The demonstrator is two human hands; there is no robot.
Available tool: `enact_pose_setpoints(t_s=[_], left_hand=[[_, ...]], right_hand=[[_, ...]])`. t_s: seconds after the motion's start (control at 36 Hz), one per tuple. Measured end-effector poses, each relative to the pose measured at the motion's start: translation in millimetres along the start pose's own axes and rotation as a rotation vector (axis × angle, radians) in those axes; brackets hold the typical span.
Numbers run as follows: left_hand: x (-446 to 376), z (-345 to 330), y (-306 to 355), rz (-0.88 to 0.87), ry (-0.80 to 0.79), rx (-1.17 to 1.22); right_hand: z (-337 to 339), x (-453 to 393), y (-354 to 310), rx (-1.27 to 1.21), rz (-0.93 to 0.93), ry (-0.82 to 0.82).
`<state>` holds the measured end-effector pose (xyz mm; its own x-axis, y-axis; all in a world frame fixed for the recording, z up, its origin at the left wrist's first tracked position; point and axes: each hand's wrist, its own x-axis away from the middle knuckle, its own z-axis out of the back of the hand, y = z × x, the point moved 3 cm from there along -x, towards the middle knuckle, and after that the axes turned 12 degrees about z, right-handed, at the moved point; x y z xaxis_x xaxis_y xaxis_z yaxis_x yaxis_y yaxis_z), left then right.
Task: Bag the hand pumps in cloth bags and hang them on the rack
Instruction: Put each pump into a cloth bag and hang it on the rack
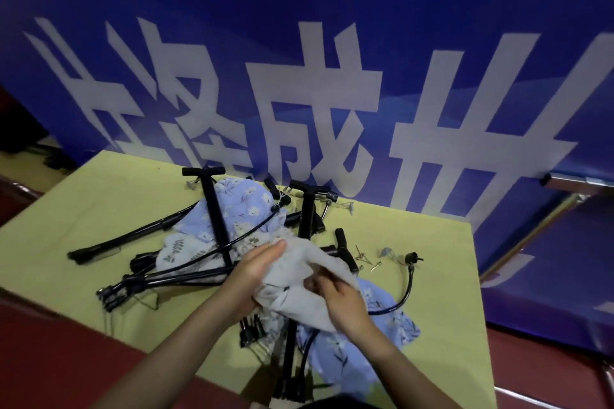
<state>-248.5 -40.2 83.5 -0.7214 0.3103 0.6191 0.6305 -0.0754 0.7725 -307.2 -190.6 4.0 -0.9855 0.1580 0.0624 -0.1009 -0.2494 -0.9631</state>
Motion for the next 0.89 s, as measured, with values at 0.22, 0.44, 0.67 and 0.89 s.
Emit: enact_pose_setpoints(t_s=[0.22,0.44,0.67,0.89], left_hand=[[7,21,-39,0.040,0.130,0.067],[14,29,-57,0.040,0.224,0.174],[9,44,-48,-0.057,0.347,0.177],[1,70,30,-0.279,0.442,0.255]], right_hand=[[-6,13,15,0.310,0.049,-0.191],[-14,21,28,0.396,0.168,-0.338],[0,31,-13,0.417,0.538,-0.522],[4,-8,-34,0.294,0.579,-0.226]])
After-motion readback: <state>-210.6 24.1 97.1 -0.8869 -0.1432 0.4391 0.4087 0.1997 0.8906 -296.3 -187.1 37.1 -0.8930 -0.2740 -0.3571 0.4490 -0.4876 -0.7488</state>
